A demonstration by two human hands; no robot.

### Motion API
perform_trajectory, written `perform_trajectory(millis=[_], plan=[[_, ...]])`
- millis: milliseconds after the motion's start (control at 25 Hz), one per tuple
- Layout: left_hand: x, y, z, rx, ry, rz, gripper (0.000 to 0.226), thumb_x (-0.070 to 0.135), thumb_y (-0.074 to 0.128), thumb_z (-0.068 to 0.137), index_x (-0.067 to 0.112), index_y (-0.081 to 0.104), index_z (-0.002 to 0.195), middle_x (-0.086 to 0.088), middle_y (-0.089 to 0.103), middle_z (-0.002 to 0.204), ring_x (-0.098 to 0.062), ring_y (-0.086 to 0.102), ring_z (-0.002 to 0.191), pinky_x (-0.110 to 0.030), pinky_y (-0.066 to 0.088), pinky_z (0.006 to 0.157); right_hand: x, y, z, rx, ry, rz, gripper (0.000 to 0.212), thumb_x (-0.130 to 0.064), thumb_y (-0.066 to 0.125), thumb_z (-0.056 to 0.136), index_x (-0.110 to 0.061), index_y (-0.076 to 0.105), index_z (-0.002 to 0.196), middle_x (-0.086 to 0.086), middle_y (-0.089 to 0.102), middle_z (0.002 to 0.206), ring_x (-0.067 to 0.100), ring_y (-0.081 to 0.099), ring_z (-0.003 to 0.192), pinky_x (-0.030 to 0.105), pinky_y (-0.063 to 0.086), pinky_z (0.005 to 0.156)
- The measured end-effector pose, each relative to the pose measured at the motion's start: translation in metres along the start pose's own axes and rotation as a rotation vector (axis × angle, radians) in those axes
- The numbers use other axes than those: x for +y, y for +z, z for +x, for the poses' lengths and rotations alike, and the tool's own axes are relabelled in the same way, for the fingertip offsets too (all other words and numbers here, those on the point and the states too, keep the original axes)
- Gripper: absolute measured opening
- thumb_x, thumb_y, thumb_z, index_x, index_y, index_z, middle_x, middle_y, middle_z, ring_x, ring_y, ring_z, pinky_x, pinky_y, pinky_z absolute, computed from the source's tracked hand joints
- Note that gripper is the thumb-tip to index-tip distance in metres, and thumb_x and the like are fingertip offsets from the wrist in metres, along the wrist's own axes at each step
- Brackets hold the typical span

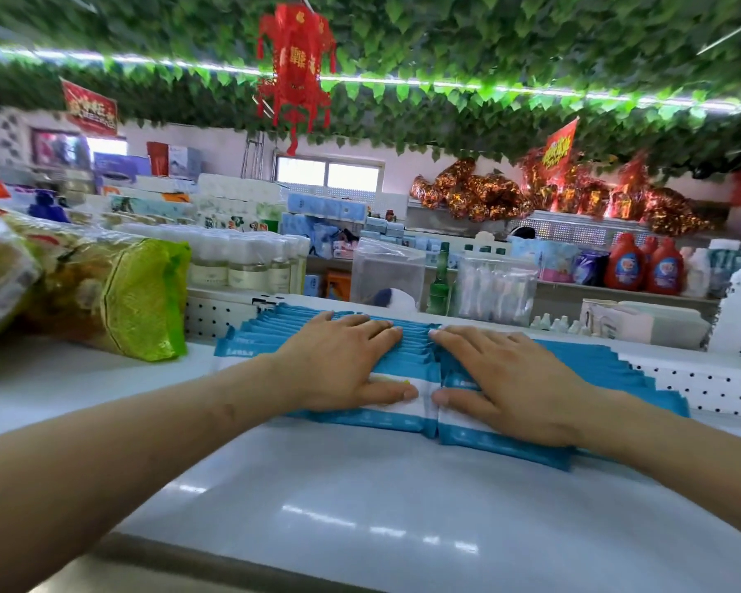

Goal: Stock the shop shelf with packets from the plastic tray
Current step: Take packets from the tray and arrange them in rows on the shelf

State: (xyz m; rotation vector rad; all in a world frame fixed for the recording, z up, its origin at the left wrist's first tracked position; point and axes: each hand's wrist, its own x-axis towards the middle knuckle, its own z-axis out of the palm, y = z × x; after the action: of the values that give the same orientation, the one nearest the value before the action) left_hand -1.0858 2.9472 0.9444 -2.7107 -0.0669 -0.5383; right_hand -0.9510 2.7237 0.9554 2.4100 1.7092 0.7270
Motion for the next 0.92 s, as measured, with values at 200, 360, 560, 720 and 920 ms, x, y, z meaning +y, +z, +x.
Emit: perform_trajectory(millis=[200, 360, 560, 720, 920], plan=[[-0.072, -0.015, -0.056, -0.047, -0.098, 0.048, 0.099, 0.094, 0.013, 0.083, 0.033, 0.020, 0.161, 0.009, 0.032, 0.166, -0.017, 0.036, 0.149, -0.042, 0.032, 0.122, -0.045, -0.018, 0.033, 0.117, -0.048, 0.047, 0.079, -0.080, 0.015, 0.096, -0.030, 0.021, 0.156, -0.006, 0.032, 0.161, 0.018, 0.042, 0.140, 0.045, 0.042, 0.111], [-0.084, 0.016, -0.077, 0.015, -0.147, 0.055, 0.103, 0.092, 0.003, 0.083, 0.028, 0.026, 0.161, 0.007, 0.037, 0.164, -0.016, 0.038, 0.148, -0.039, 0.039, 0.118, -0.085, 0.009, 0.058, 0.064, -0.009, 0.017, 0.080, -0.080, 0.018, 0.093, -0.030, 0.023, 0.155, -0.002, 0.034, 0.161, 0.024, 0.038, 0.144, 0.052, 0.039, 0.112], [-0.092, 0.034, -0.064, 0.123, -0.124, 0.078, 0.098, 0.088, 0.010, 0.089, 0.021, 0.045, 0.152, 0.001, 0.052, 0.153, -0.022, 0.051, 0.139, -0.041, 0.047, 0.110, -0.083, 0.024, 0.064, 0.117, 0.043, -0.038, 0.076, -0.081, 0.018, 0.094, -0.032, 0.032, 0.150, -0.003, 0.044, 0.154, 0.024, 0.047, 0.137, 0.049, 0.043, 0.108], [-0.095, 0.038, -0.062, 0.145, -0.086, 0.121, 0.095, 0.085, 0.013, 0.092, 0.018, 0.053, 0.147, -0.002, 0.060, 0.145, -0.025, 0.060, 0.129, -0.042, 0.057, 0.097, -0.082, 0.025, 0.066, 0.113, 0.028, -0.062, 0.076, -0.081, 0.018, 0.094, -0.031, 0.035, 0.149, -0.003, 0.049, 0.149, 0.024, 0.051, 0.131, 0.048, 0.045, 0.103], [-0.091, 0.028, -0.069, 0.122, -0.110, 0.163, 0.095, 0.085, 0.012, 0.093, 0.019, 0.051, 0.148, -0.003, 0.059, 0.148, -0.025, 0.057, 0.134, -0.046, 0.047, 0.111, -0.079, 0.004, 0.052, 0.216, -0.031, -0.021, 0.073, -0.074, 0.020, 0.099, -0.024, 0.039, 0.149, -0.002, 0.052, 0.148, 0.023, 0.052, 0.130, 0.047, 0.044, 0.105]])
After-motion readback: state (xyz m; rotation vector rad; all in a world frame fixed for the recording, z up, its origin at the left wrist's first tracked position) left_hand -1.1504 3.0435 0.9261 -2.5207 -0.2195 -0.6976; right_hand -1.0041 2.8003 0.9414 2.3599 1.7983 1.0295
